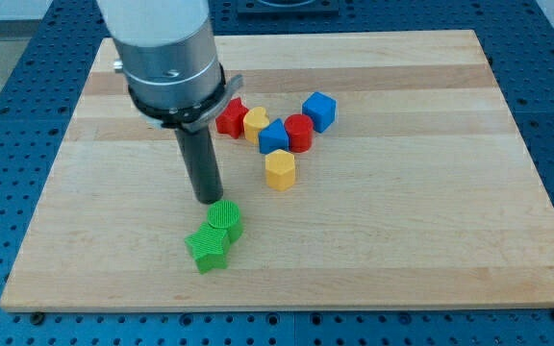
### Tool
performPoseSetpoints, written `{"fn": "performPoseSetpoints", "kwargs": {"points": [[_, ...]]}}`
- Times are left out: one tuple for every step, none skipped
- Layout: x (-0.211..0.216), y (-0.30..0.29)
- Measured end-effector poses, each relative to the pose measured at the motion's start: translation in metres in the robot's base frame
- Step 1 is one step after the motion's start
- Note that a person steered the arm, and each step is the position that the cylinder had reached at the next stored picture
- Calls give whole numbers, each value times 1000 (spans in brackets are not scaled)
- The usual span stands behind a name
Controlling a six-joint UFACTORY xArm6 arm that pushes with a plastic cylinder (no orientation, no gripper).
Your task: Place the hexagon left to the red star
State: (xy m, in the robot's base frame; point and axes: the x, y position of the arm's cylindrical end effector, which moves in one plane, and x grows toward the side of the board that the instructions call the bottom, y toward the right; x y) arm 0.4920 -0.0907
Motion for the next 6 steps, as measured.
{"fn": "performPoseSetpoints", "kwargs": {"points": [[-1,54],[-2,122],[-17,139],[-27,80],[-39,6],[-79,-28]]}}
